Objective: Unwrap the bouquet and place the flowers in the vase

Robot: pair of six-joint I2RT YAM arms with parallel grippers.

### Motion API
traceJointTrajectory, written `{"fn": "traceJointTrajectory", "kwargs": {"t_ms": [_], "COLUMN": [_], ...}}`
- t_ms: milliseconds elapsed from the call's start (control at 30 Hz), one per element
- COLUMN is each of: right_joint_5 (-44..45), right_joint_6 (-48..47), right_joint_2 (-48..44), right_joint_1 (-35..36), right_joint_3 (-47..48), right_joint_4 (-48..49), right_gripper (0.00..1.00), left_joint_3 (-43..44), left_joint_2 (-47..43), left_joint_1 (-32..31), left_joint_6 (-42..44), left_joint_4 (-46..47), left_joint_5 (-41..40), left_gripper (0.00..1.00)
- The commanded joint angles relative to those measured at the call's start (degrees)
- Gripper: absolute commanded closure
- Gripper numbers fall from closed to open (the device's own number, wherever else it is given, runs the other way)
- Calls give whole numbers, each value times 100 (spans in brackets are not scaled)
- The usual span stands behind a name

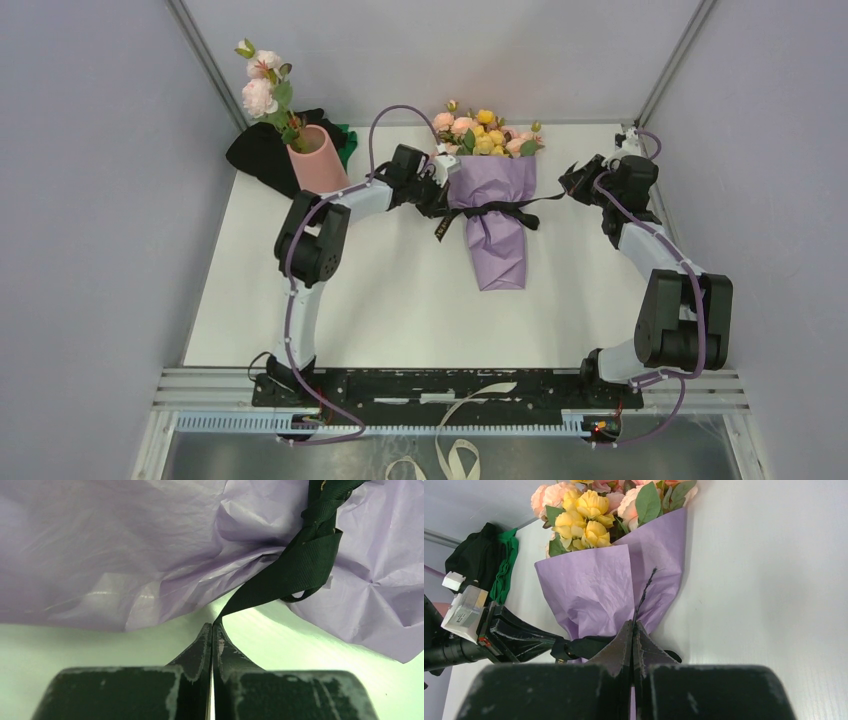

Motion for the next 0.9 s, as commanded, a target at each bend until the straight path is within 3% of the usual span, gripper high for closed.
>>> {"fn": "traceJointTrajectory", "kwargs": {"t_ms": [0,333,567,867], "right_joint_5": [77,-333,-436,-555], "right_joint_6": [6,548,801,998], "right_joint_2": [25,-101,-238,-604], "right_joint_1": [3,-401,-842,-1439], "right_joint_3": [29,-163,-232,-207], "right_joint_4": [176,653,705,630], "right_gripper": [100,100,100,100], "left_joint_3": [-155,-319,21,908], "left_joint_2": [-691,-1282,-1392,-1456], "left_joint_1": [-19,2,-11,-8], "left_joint_6": [-293,-863,-1193,-1222], "left_joint_4": [168,119,-390,-1017], "left_joint_5": [-702,-2656,-3916,-4788], "left_gripper": [98,98,98,98]}}
